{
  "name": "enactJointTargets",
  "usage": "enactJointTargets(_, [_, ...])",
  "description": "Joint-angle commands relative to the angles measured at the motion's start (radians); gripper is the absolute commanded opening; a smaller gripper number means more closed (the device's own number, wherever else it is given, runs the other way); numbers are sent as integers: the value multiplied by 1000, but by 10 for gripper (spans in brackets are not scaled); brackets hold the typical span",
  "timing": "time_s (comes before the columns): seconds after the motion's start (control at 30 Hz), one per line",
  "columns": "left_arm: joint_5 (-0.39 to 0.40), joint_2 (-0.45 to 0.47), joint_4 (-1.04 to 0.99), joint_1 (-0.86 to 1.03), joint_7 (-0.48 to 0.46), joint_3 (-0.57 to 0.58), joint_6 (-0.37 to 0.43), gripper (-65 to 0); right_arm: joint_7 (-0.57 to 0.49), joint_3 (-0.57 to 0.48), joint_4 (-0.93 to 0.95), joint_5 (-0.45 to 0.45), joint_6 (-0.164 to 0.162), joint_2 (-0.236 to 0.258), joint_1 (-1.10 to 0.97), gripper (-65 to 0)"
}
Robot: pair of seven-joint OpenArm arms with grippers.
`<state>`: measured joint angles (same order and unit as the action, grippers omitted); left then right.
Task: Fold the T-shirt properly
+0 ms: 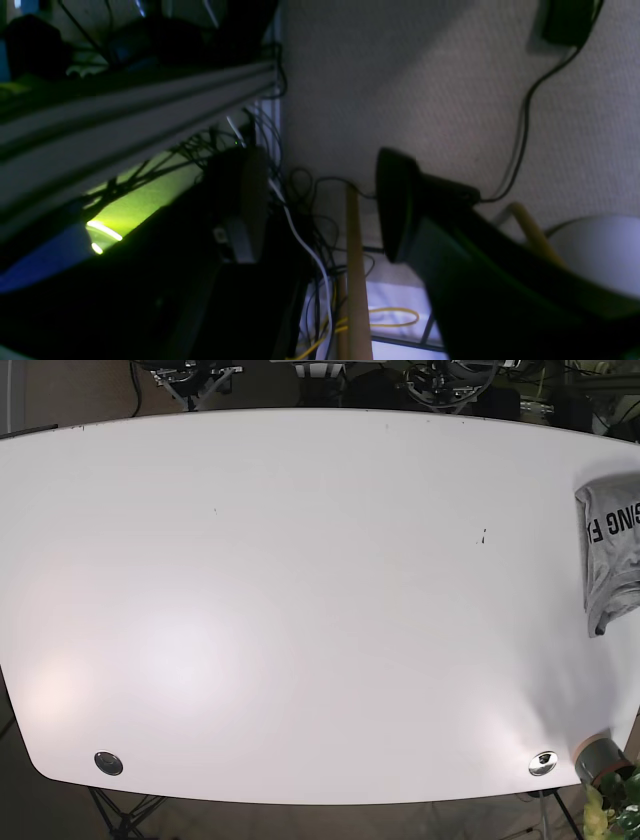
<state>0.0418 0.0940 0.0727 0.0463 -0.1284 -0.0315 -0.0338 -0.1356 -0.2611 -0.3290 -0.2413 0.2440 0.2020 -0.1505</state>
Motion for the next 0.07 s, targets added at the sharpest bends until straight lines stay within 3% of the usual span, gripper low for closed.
enactJointTargets(0.0, [-1, 5, 2, -3, -6, 2, 2, -225, -6, 1, -2, -3, 8, 6, -8, -317])
enactJointTargets(0.03, [-1, 5, 2, -3, -6, 2, 2, -225, -6, 1, -2, -3, 8, 6, -8, -317])
